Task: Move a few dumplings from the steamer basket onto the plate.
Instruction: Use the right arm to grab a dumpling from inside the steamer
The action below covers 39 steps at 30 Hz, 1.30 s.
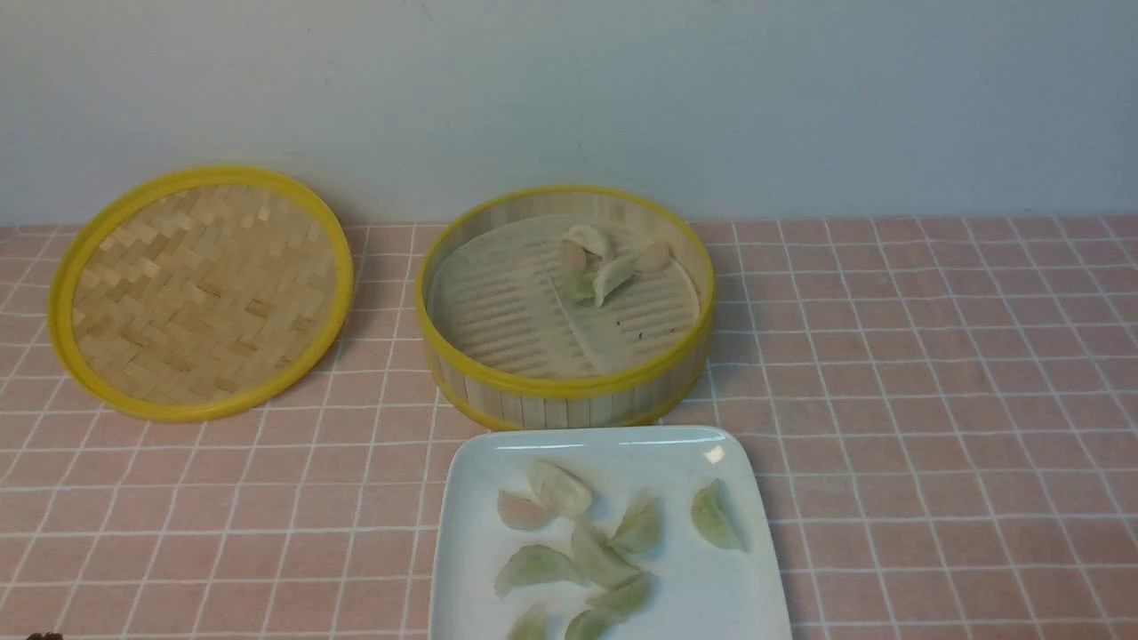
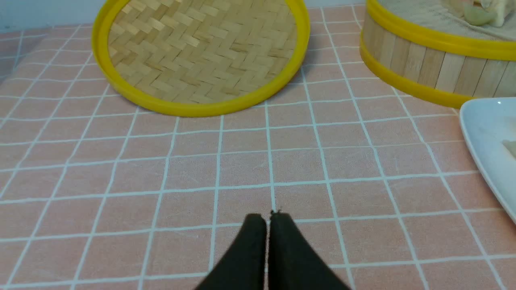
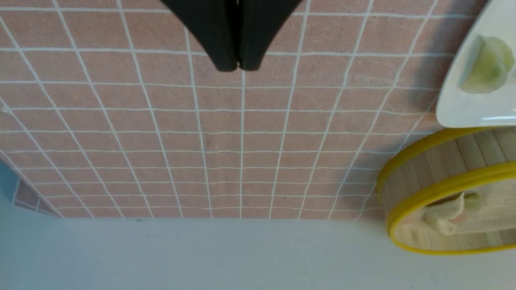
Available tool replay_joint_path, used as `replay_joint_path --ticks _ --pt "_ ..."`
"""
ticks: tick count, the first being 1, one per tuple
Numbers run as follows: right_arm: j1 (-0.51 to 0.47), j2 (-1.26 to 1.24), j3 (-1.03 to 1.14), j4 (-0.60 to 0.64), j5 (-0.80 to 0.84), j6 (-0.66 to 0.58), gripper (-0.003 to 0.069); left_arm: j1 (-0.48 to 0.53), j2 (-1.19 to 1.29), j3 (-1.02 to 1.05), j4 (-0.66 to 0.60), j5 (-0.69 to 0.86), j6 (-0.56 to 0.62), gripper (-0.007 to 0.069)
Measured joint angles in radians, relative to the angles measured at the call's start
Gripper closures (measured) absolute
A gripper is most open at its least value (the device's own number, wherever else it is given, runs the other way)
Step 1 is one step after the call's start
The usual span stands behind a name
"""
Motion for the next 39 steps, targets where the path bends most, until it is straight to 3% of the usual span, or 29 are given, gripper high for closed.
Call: replay_joint_path --ticks 17,27,35,39 --pt "0.0 0.0 0.0 -0.003 0.0 -0.001 0.0673 0.0 0.0 0.0 0.0 0.0 0.0 0.063" --pt "0.0 0.0 0.002 -0.234 -0.009 -0.064 0.0673 0.0 0.0 0.0 -0.001 0.0 0.0 0.063" --pt "0.0 0.0 0.004 -0.292 -0.023 -0.067 0.0673 0.0 0.0 0.0 -0.001 0.0 0.0 0.063" --pt "0.0 0.0 0.008 -0.223 -0.149 0.004 0.0673 0.0 0.0 0.0 -0.001 0.0 0.0 0.063"
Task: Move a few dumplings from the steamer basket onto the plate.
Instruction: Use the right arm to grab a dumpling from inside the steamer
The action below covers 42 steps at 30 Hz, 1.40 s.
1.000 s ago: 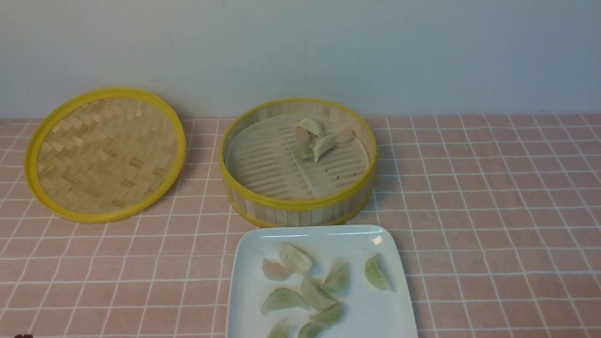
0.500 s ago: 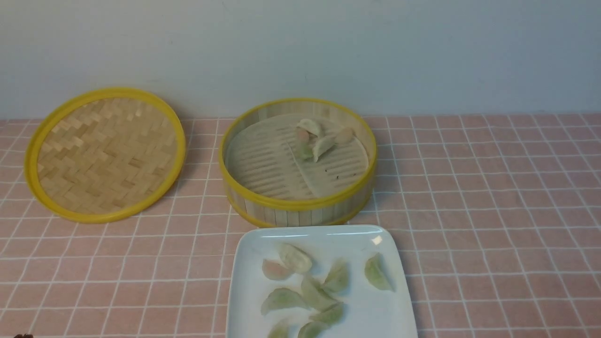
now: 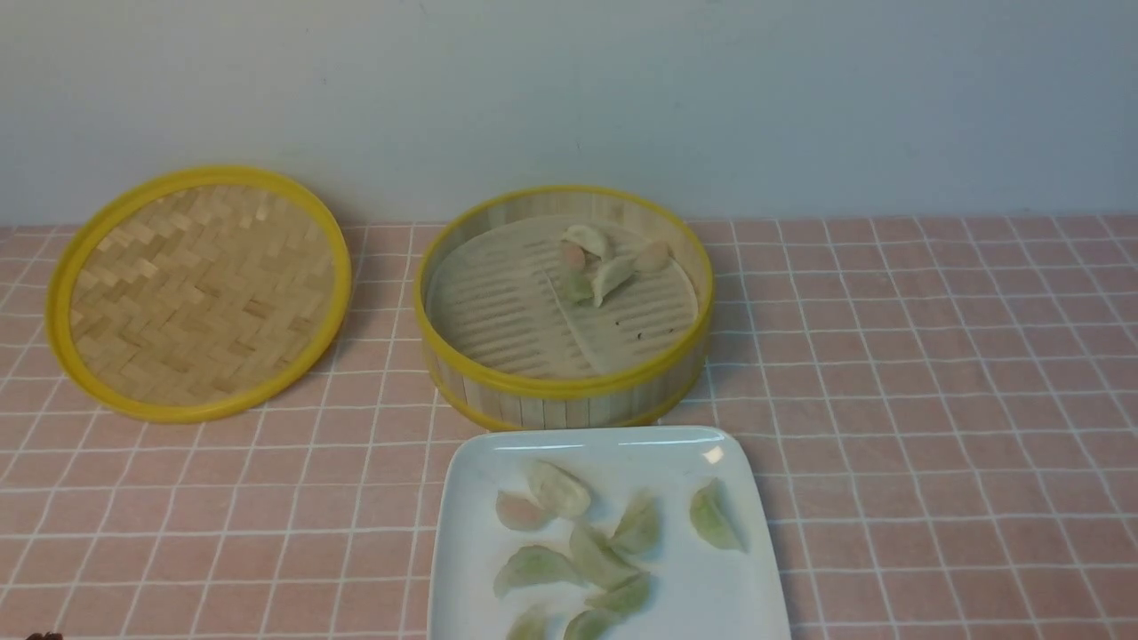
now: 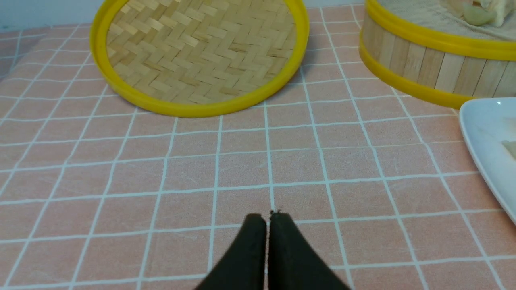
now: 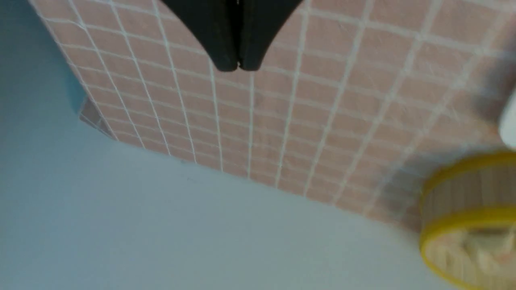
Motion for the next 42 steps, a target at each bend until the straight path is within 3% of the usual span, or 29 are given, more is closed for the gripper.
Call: replay_joint_path --ticks 6,14,17,20,23,25,30,36,42 --pt "0.0 0.0 0.0 0.263 -0.249 0.269 0.0673 0.0 0.0 0.0 0.0 0.0 0.0 0.063" --pt "0.0 0.0 -0.003 0.353 -0.444 0.428 0.0673 0.0 0.0 0.0 0.0 0.0 0.0 0.063" --pt "0.0 0.015 -0.088 0.342 -0.374 0.553 0.0673 0.0 0.0 0.0 0.0 0.0 0.0 0.063" --pt "0.022 0.145 -0.309 0.228 -0.13 0.626 0.0673 0.0 0.0 0.0 0.001 0.0 0.0 0.063" --pt "0.086 0.356 -0.521 0.157 0.14 0.585 0.0673 0.0 0.0 0.0 0.0 0.0 0.0 0.063" --pt "0.171 0.567 -0.706 0.14 0.367 0.467 0.0673 0.0 0.0 0.0 0.0 0.0 0.0 0.063" --pt "0.279 0.962 -1.035 0.171 0.715 0.272 0.0673 0.0 0.0 0.0 0.0 0.0 0.0 0.063" --pt "0.302 1.399 -1.438 0.302 0.941 0.03 0.0673 0.0 0.0 0.0 0.0 0.0 0.0 0.063" --pt "0.321 1.738 -1.796 0.436 1.007 -0.11 0.0673 0.0 0.0 0.0 0.0 0.0 0.0 0.063"
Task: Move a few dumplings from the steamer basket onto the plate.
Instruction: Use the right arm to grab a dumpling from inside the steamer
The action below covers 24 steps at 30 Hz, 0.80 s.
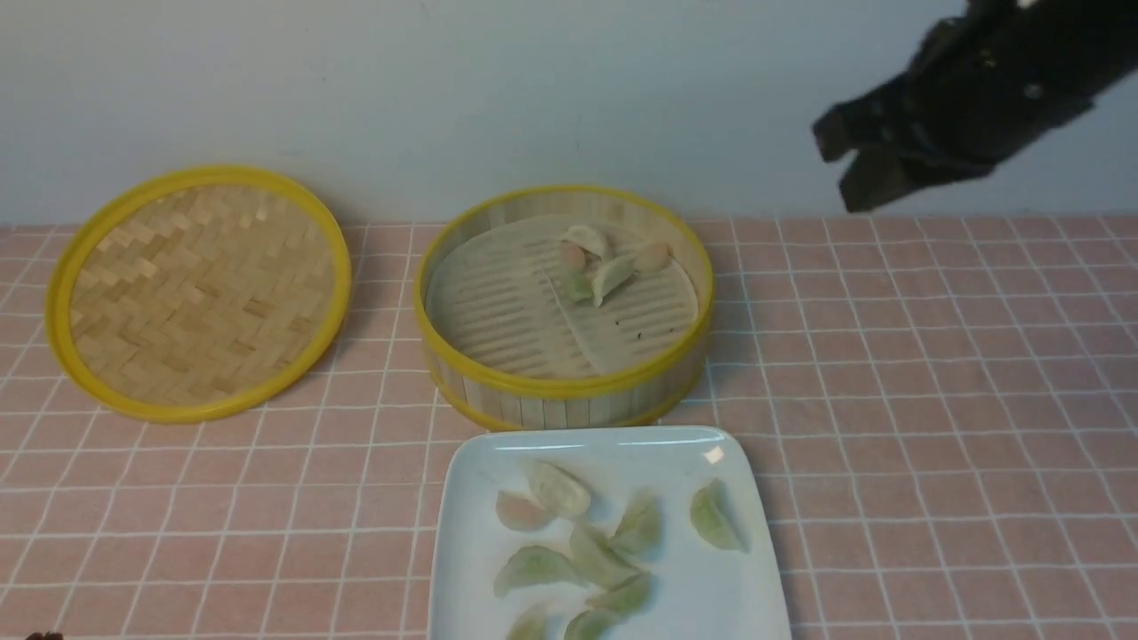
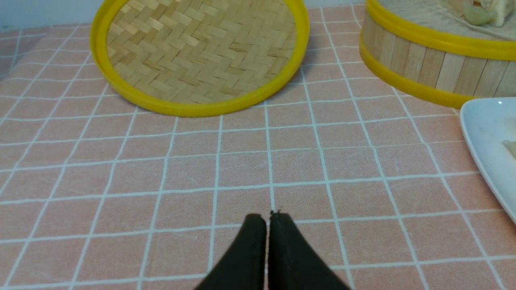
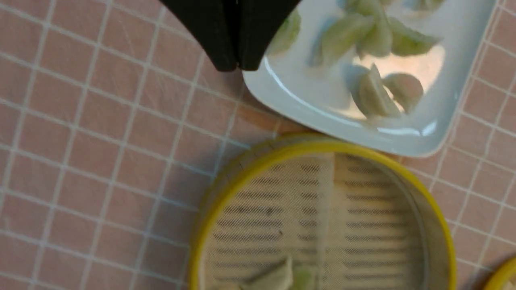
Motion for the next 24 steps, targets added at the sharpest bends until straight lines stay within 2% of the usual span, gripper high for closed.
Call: replay_joint_path --ticks 4,9,15,21,24 --pt "0.051 0.144 -0.151 0.006 0.001 -0.034 0.0673 0.0 0.0 0.0 0.0 0.0 0.0 0.063" --pt "0.16 0.413 -0.443 -0.017 0.009 -0.05 0.0672 0.0 0.0 0.0 -0.001 0.0 0.0 0.063" --pt "0.177 0.663 -0.721 -0.042 0.009 -0.05 0.0664 0.0 0.0 0.0 -0.001 0.0 0.0 0.063" --pt "0.173 0.761 -0.759 -0.162 0.009 -0.05 0.061 0.0 0.0 0.0 0.0 0.0 0.0 0.063" --pt "0.155 0.787 -0.759 -0.185 0.009 -0.05 0.0536 0.0 0.0 0.0 0.0 0.0 0.0 0.063"
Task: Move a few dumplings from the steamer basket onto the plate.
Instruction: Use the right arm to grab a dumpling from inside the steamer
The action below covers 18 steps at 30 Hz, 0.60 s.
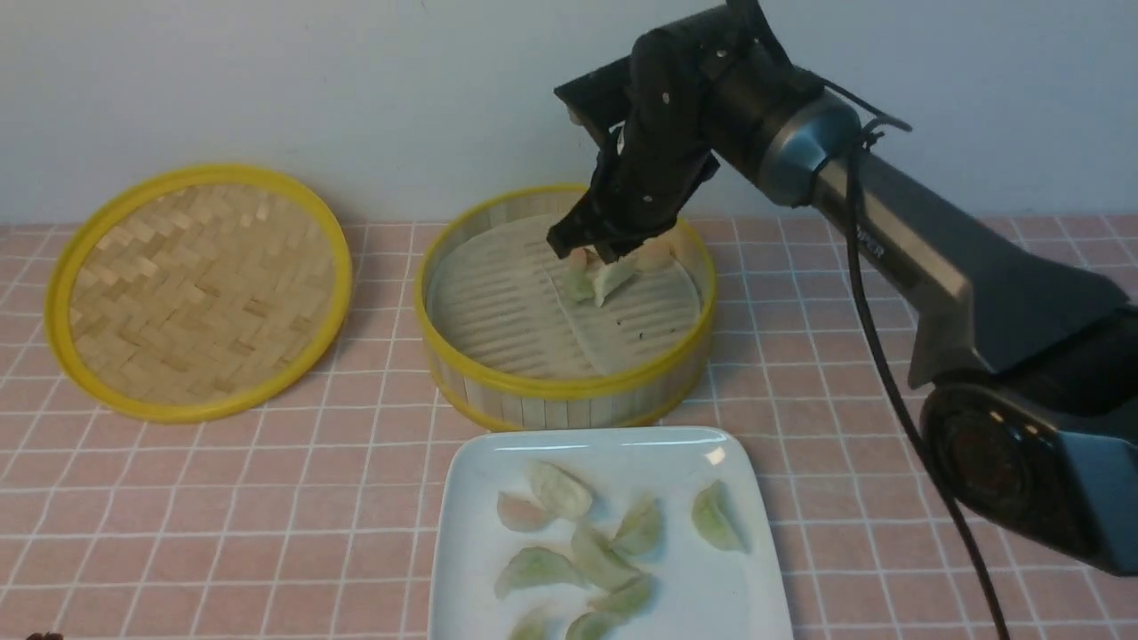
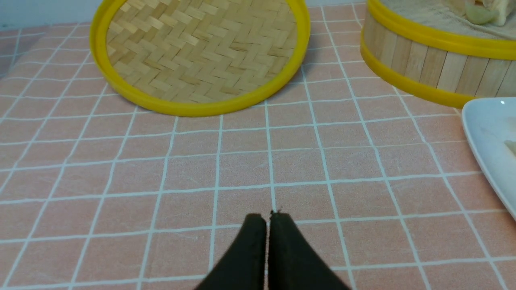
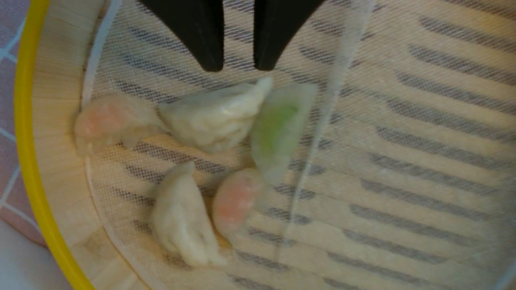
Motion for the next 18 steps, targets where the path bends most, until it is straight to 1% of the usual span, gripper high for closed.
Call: replay_joint_path --ticks 3,5,6,7,9,10,11,13,17,18 --pt "-0.022 0.014 -0.001 -0.001 -0.021 0.0 0.0443 0.0 0.0 0.0 0.0 0.0 0.0 0.063" --pt "-0.037 0.023 -0.002 0.007 -0.047 -0.005 0.0369 0.0 0.0 0.0 0.0 0.0 0.0 0.063" --pt "-0.04 0.024 -0.002 0.01 -0.052 -0.007 0.0354 0.0 0.0 0.0 0.0 0.0 0.0 0.063" --pt "-0.051 0.034 -0.002 0.029 -0.069 -0.023 0.0291 0.0 0.0 0.0 0.0 0.0 0.0 0.063" --pt "-0.057 0.041 -0.002 0.042 -0.081 -0.035 0.0258 0.0 0.0 0.0 0.0 0.0 0.0 0.063" --pt "-0.063 0.049 -0.002 0.067 -0.095 -0.052 0.021 0.0 0.0 0.0 0.0 0.0 0.0 0.063" --pt "-0.066 0.055 -0.002 0.086 -0.104 -0.065 0.0185 0.0 0.0 0.0 0.0 0.0 0.0 0.063" --pt "-0.068 0.069 -0.002 0.121 -0.118 -0.106 0.0144 0.0 0.0 0.0 -0.001 0.0 0.0 0.063" --pt "-0.068 0.097 -0.002 0.135 -0.147 -0.171 0.0125 0.0 0.0 0.0 0.0 0.0 0.0 0.063" --pt "-0.068 0.097 -0.002 0.135 -0.147 -0.171 0.0125 0.0 0.0 0.0 0.0 0.0 0.0 0.063"
